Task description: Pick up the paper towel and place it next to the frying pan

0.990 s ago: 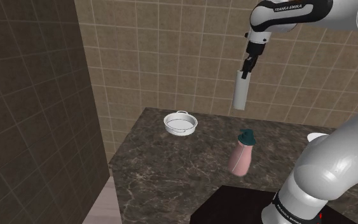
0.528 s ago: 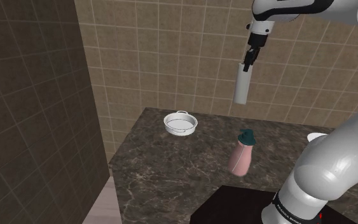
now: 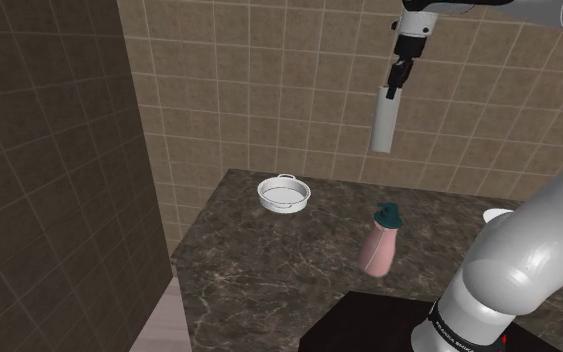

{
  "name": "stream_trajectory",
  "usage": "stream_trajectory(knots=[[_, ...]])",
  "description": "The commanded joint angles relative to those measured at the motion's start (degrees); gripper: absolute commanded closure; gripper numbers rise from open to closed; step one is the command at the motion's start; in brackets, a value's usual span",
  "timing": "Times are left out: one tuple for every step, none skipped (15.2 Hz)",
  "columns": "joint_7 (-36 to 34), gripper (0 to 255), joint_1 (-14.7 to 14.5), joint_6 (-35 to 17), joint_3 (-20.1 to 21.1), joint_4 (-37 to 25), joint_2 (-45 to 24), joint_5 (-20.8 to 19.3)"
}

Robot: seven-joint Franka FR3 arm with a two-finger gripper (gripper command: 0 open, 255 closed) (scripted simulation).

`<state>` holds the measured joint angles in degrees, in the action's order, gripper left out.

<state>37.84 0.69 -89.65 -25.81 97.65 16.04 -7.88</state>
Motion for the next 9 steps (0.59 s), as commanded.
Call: stream_trajectory(knots=[[0.27, 255, -0.07, 1.40, -0.11, -2.01, -0.67, 0.26], [0.82, 255, 0.35, 1.49, -0.30, -0.67, 0.95, -0.42], [1.40, 255, 0.79, 1.63, -0.52, 0.58, 2.53, -1.10], [2.00, 255, 1.25, 1.80, -0.75, 1.75, 4.07, -1.76], [2.64, 255, 1.71, 2.01, -1.01, 2.84, 5.56, -2.42], [3.31, 255, 2.19, 2.25, -1.28, 3.85, 7.00, -3.07], [4.01, 255, 2.68, 2.52, -1.58, 4.79, 8.41, -3.72], [4.74, 255, 3.18, 2.82, -1.90, 5.65, 9.76, -4.35], [5.51, 255, 3.70, 3.14, -2.23, 6.44, 11.08, -4.99]])
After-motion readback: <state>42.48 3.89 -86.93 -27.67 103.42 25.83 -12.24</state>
